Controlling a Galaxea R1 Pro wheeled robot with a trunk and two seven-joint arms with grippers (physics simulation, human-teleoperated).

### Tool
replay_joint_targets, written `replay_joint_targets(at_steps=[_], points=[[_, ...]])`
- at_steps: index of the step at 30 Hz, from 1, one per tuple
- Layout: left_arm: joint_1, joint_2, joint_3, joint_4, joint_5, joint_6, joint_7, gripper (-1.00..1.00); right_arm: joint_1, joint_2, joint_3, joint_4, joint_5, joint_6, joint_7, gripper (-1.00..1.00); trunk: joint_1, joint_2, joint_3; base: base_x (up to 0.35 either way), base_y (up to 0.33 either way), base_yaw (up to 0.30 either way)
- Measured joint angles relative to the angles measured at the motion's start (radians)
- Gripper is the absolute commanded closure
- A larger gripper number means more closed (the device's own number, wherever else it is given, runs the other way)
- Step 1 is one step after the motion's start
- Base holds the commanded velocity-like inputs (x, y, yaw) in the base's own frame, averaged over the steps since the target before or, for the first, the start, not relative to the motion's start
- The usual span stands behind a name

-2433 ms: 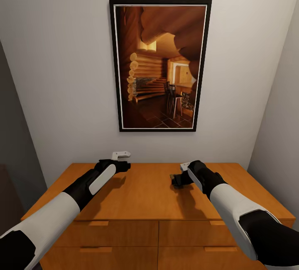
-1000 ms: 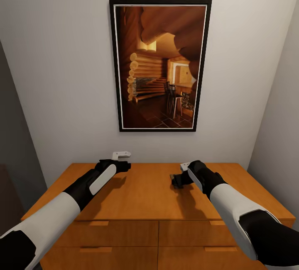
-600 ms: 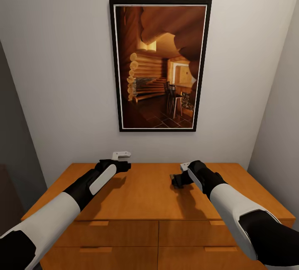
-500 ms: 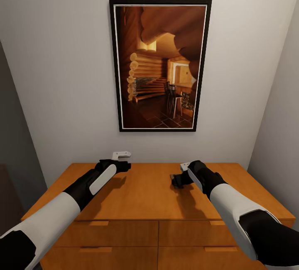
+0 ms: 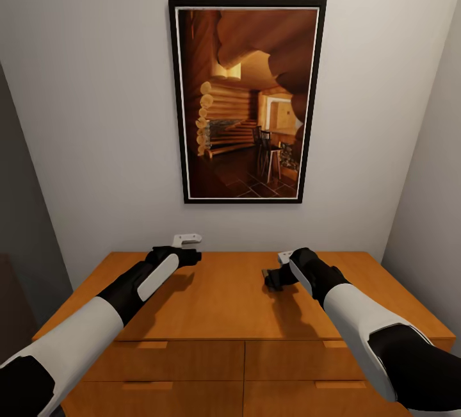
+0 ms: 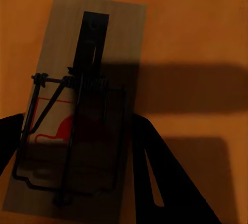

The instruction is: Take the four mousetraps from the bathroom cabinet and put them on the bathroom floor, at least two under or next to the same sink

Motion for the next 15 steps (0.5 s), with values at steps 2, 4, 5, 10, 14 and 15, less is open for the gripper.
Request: replay_joint_targets(at_steps=[2, 4, 5, 10, 14, 15], points=[[0.000, 0.000, 0.000, 0.000, 0.000, 0.000, 0.000, -1.00, 0.000, 0.000, 0.000, 0.000, 0.001, 0.000, 0.000, 1.00, 0.000, 0.000, 0.000, 0.000, 0.000, 0.000], [0.000, 0.000, 0.000, 0.000, 0.000, 0.000, 0.000, -1.00, 0.000, 0.000, -0.001, -0.001, 0.002, 0.000, 0.000, 1.00, 0.000, 0.000, 0.000, 0.000, 0.000, 0.000], [0.000, 0.000, 0.000, 0.000, 0.000, 0.000, 0.000, -1.00, 0.000, 0.000, -0.001, -0.001, 0.002, 0.000, 0.000, 1.00, 0.000, 0.000, 0.000, 0.000, 0.000, 0.000], [0.000, -0.001, 0.000, 0.000, 0.000, 0.000, 0.000, -1.00, 0.000, 0.000, -0.002, -0.001, 0.008, -0.001, 0.005, 1.00, 0.000, 0.000, 0.000, 0.000, 0.000, 0.000], [0.000, 0.000, 0.000, 0.001, 0.000, 0.000, 0.000, -1.00, 0.000, 0.000, -0.001, -0.002, 0.008, -0.001, 0.005, 1.00, 0.000, 0.000, 0.000, 0.000, 0.000, 0.000], [0.001, 0.001, 0.000, 0.001, 0.000, 0.000, 0.000, -1.00, 0.001, 0.000, 0.000, -0.001, 0.009, -0.001, 0.005, 1.00, -0.004, 0.007, 0.003, 0.000, 0.000, 0.000]])
